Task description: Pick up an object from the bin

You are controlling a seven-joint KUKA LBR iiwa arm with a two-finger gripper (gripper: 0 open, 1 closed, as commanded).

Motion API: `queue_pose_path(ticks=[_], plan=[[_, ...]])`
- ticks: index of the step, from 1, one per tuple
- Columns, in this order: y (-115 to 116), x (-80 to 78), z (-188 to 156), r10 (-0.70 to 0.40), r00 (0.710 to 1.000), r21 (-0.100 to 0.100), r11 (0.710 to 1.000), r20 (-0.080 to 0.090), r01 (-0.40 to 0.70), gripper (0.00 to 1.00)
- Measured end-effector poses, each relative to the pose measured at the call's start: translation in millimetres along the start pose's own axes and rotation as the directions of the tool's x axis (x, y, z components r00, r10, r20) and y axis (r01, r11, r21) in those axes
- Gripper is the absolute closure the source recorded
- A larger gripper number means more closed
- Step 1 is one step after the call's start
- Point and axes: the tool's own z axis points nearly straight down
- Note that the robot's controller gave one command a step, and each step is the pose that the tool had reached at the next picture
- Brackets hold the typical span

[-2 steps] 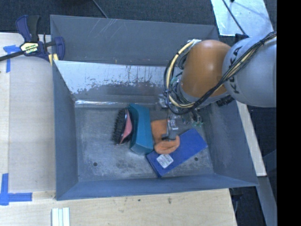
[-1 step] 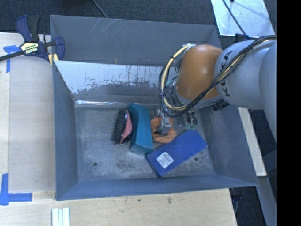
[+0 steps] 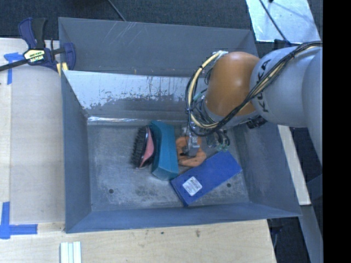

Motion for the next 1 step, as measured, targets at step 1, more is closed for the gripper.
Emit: queue_pose_path(ticks=[1], plan=[[15.6, -13.9, -97.2, 0.005, 1.000, 0.000, 1.000, 0.001, -0.005, 1.00]])
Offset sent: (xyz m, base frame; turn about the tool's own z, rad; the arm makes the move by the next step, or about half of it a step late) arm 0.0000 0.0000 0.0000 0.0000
